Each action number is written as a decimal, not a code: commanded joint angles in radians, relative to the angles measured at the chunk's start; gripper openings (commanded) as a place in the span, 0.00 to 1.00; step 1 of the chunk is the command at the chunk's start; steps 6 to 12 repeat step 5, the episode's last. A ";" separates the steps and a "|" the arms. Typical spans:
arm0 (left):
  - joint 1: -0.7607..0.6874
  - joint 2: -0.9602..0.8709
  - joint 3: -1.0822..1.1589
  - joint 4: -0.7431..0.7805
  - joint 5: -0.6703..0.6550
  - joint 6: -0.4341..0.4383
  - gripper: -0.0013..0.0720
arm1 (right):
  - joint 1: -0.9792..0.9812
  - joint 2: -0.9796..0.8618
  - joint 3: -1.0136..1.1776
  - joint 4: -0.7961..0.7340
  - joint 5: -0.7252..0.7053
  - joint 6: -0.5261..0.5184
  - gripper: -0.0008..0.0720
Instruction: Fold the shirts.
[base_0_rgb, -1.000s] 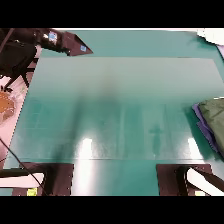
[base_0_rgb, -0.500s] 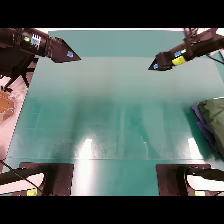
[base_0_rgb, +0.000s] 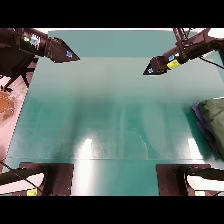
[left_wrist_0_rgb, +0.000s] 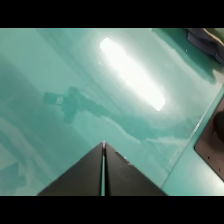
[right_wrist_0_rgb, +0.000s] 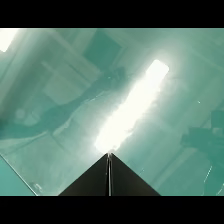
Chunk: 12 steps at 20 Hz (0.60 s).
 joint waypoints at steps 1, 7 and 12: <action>0.001 0.000 0.000 0.000 0.058 0.000 0.05 | 0.001 0.000 0.001 0.002 0.003 -0.002 0.04; 0.001 0.000 0.000 0.001 0.068 0.000 0.05 | 0.001 -0.001 0.001 0.002 0.003 -0.002 0.04; 0.001 0.000 0.000 0.001 0.068 0.000 0.05 | 0.001 -0.001 0.001 0.002 0.003 -0.002 0.04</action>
